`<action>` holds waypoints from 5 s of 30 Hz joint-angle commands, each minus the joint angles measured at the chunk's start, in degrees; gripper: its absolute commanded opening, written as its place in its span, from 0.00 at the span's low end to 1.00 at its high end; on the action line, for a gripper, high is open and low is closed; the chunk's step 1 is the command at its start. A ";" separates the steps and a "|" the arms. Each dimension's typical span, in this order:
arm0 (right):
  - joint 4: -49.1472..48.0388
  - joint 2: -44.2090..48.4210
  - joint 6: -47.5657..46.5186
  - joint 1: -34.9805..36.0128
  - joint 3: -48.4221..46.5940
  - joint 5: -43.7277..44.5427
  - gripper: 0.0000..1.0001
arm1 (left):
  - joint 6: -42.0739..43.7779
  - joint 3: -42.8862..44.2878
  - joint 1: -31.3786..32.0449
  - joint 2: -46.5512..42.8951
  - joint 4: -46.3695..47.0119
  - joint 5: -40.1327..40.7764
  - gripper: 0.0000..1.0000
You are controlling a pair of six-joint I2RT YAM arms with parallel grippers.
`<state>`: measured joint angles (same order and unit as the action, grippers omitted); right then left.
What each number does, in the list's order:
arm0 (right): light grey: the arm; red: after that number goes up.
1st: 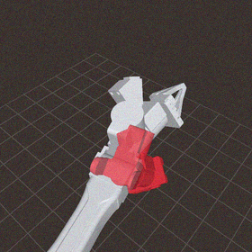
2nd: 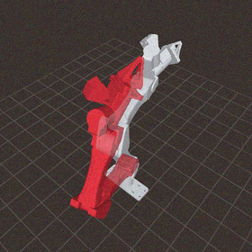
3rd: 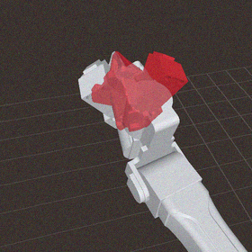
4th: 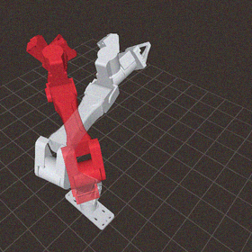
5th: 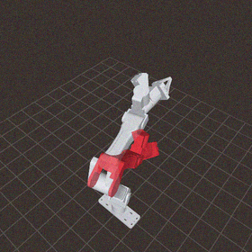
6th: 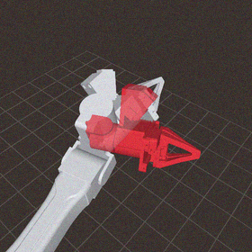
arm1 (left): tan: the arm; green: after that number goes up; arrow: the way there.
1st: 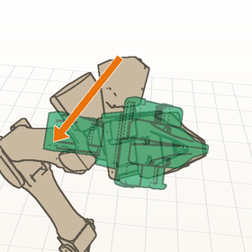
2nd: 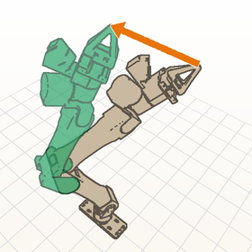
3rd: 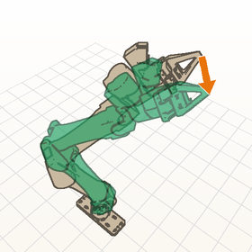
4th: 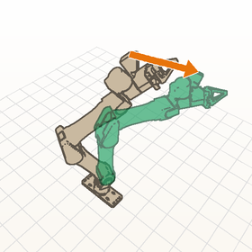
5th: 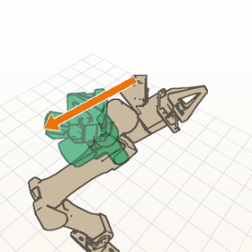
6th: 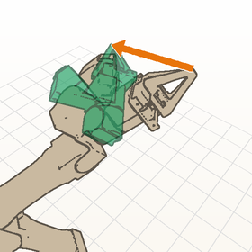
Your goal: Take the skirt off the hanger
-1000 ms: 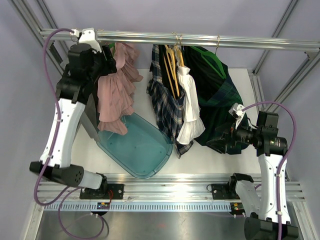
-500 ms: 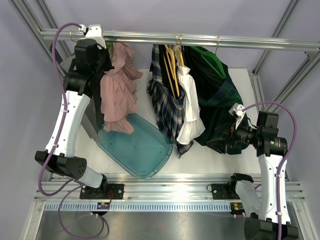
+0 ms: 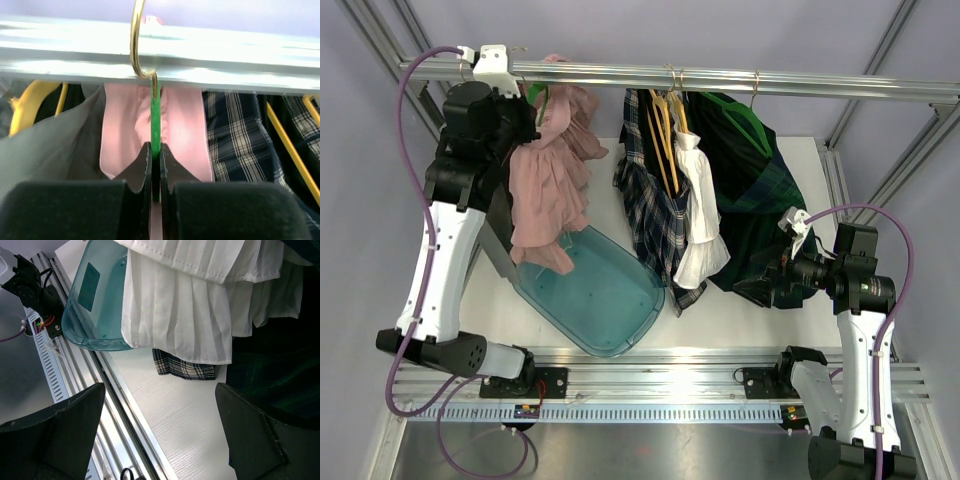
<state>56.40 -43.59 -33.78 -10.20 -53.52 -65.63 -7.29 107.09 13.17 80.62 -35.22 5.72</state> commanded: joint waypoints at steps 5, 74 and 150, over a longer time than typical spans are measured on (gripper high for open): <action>-0.94 0.88 -0.50 -0.26 -0.62 -0.73 0.99 | 0.35 -0.65 0.10 -6.87 9.12 -3.60 0.00; 10.14 -9.05 13.47 8.35 -24.62 21.59 0.89 | -3.08 -31.59 56.26 -11.63 26.43 -3.17 0.00; 37.64 -5.01 -50.15 4.39 -15.82 6.92 0.87 | 6.66 -54.80 55.65 -21.74 24.86 -2.63 0.00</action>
<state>73.32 -48.42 -65.12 -5.78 -64.93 -50.43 -4.95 48.64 69.10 58.22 -9.67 7.20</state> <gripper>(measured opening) 0.860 0.037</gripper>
